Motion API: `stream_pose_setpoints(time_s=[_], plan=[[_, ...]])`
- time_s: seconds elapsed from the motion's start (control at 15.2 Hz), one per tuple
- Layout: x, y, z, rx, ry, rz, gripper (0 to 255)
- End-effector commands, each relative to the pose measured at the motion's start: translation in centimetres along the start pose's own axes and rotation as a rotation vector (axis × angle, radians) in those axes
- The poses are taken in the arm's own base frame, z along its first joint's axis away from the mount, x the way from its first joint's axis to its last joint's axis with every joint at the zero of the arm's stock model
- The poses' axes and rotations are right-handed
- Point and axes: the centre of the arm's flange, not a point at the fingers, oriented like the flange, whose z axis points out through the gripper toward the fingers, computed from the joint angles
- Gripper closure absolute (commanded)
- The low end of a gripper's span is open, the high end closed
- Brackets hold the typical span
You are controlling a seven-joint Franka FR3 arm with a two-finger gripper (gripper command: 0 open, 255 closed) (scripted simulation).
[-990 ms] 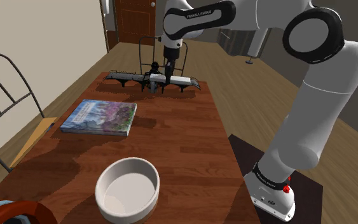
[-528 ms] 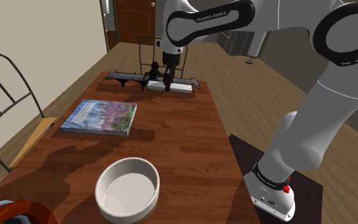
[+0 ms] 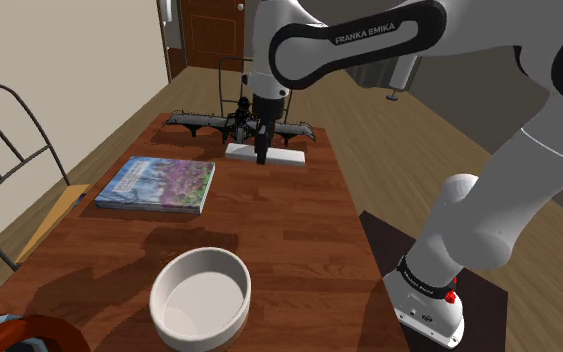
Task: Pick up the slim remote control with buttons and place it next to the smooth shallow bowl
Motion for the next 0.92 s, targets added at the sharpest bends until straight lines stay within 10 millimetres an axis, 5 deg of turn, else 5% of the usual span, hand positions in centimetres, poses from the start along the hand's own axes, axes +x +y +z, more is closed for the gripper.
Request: stream_pose_setpoints(time_s=[0.0,0.86], plan=[[-0.5,-2.6,0.2,-0.001,0.000,0.002,255],[-3.5,-19.4,0.5,-0.001,0.000,0.002,255]])
